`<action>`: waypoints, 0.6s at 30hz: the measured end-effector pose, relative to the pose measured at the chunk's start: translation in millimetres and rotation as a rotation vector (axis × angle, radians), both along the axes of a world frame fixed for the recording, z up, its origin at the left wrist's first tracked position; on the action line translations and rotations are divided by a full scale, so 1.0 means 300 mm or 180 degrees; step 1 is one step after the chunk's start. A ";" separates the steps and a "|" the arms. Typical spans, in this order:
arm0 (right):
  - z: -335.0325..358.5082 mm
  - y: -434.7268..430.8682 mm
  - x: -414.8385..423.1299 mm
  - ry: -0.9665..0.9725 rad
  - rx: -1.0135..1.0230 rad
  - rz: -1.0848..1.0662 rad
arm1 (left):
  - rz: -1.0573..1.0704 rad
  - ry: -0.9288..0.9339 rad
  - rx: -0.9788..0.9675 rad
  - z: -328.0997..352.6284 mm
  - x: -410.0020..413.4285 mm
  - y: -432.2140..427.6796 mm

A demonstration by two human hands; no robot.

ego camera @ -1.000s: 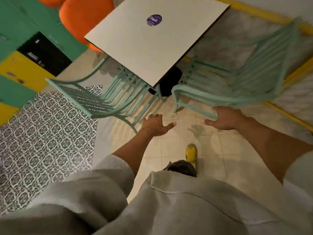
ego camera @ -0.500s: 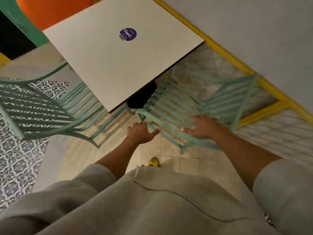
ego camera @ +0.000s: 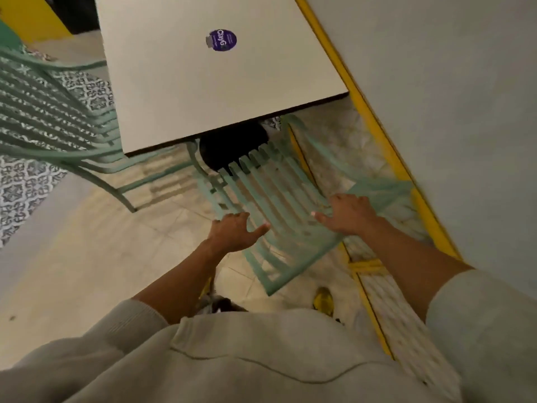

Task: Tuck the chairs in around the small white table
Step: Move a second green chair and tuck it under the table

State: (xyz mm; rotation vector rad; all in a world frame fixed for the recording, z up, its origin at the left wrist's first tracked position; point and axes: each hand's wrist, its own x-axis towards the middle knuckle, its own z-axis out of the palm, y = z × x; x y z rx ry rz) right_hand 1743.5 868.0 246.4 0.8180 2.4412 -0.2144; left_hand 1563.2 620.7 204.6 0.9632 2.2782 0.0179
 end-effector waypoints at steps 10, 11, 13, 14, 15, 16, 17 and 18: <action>0.055 0.332 0.279 -0.0255 -0.0242 0.0890 | 0.0689 -0.0174 -0.0185 0.064 0.528 0.144; 0.048 0.335 0.286 -0.0273 -0.0231 0.1012 | 0.0694 -0.0156 -0.0203 0.062 0.552 0.151; 0.030 0.345 0.278 -0.0365 -0.0118 0.1295 | 0.0694 -0.0042 -0.0218 0.054 0.585 0.175; 0.023 0.342 0.273 -0.0456 -0.0101 0.1425 | 0.0611 0.0044 -0.0262 0.044 0.600 0.186; 0.009 0.327 0.276 -0.0469 -0.0121 0.1452 | 0.0595 0.0112 -0.0308 0.032 0.615 0.191; -0.012 0.319 0.276 -0.0366 -0.0108 0.1410 | 0.0644 0.0223 -0.0334 0.019 0.624 0.202; -0.033 0.305 0.279 -0.0238 -0.0061 0.1347 | 0.0656 0.0339 -0.0368 0.010 0.630 0.208; -0.045 0.301 0.279 -0.0121 -0.0006 0.1279 | 0.0606 0.0444 -0.0373 0.008 0.631 0.213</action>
